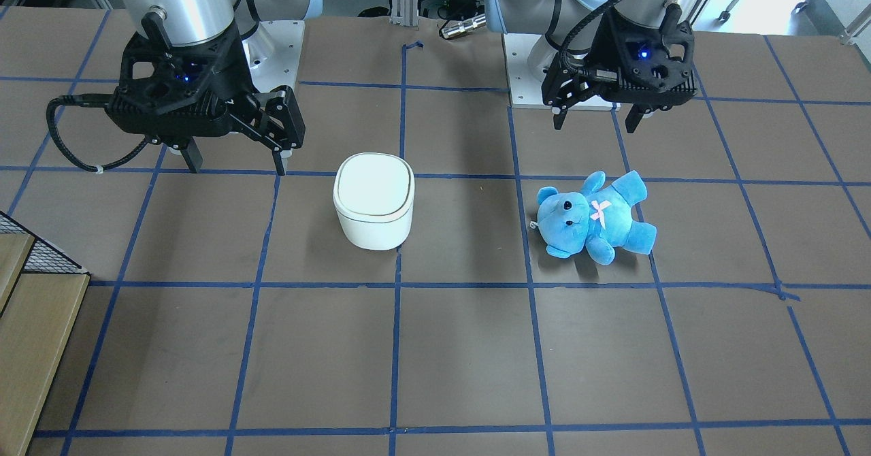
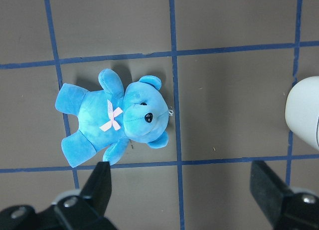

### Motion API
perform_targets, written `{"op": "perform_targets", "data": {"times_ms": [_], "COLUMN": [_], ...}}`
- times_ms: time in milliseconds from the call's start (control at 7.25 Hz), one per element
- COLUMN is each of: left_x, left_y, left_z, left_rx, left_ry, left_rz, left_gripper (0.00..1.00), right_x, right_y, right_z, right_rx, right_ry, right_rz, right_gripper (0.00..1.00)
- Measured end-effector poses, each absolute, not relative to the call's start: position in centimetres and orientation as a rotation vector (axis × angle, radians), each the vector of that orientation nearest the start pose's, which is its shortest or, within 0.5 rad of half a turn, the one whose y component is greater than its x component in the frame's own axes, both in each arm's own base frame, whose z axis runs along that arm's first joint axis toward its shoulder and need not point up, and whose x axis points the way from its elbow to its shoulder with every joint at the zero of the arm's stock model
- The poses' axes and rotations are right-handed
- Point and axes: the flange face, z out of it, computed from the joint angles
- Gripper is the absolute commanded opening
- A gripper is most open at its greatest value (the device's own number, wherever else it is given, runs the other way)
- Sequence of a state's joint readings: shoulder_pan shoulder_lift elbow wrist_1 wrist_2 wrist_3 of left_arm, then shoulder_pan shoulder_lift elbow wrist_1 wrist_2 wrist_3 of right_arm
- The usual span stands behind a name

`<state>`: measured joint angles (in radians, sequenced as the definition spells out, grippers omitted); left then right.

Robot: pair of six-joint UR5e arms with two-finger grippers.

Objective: Open trash can with right arm

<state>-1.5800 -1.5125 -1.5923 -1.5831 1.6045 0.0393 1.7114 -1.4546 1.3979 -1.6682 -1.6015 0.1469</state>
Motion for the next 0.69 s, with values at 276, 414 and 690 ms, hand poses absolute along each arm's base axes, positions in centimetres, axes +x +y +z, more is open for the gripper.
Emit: {"op": "perform_targets", "data": {"times_ms": [276, 414, 690], "left_x": [-13.4, -13.4, -13.4], "left_y": [-46.8, -46.8, -46.8], "left_z": [50.4, 50.4, 50.4], "left_rx": [0.075, 0.074, 0.074], "left_ry": [3.106, 3.106, 3.106], "left_rz": [-0.037, -0.037, -0.037], "left_gripper": [1.00, 1.00, 1.00], "right_x": [21.7, 22.9, 26.7], "right_y": [-52.9, -52.4, -50.4], "right_z": [51.2, 49.2, 43.6], "right_rx": [0.010, 0.016, 0.007], "right_ry": [3.088, 3.065, 3.070], "right_rz": [-0.178, -0.102, 0.033], "right_gripper": [0.43, 0.26, 0.00]}}
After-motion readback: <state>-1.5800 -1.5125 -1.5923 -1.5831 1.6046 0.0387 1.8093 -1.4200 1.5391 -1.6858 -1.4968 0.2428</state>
